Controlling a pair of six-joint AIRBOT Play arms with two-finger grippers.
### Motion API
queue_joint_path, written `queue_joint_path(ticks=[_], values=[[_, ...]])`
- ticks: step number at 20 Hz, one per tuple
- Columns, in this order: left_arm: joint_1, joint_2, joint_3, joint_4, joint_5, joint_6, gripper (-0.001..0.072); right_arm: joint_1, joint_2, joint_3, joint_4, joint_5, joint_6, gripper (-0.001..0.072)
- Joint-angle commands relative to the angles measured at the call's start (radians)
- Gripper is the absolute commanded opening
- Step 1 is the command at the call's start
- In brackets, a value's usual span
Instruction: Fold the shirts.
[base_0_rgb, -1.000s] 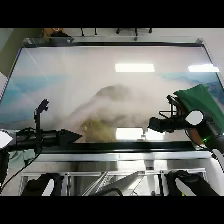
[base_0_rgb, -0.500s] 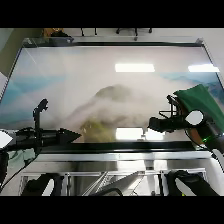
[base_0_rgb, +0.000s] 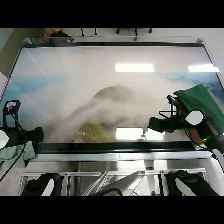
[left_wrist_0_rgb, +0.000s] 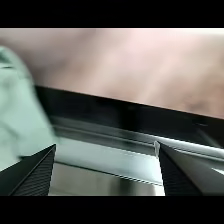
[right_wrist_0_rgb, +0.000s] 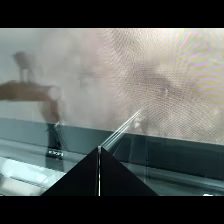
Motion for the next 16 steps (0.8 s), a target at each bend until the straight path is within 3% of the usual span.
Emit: queue_joint_path(ticks=[1, 10, 15, 16], values=[[0.025, -0.052, -0.068, 0.273, 0.08, -0.077, 0.0693, 0.001, 0.001, 0.0, 0.0, 0.001, 0.0, 0.0018], [0.534, -0.468, -0.006, 0.248, 0.317, -0.076, 0.0693, 0.001, 0.001, 0.0, 0.0, 0.001, 0.0, 0.0018], [0.652, -0.664, 0.005, 0.132, 0.348, -0.009, 0.0687, 0.001, 0.001, 0.0, 0.0, 0.001, 0.0, 0.0018], [0.646, -0.69, 0.008, 0.116, 0.346, -0.003, 0.0517, 0.001, 0.001, 0.0, 0.0, 0.0, 0.0, 0.0018]])
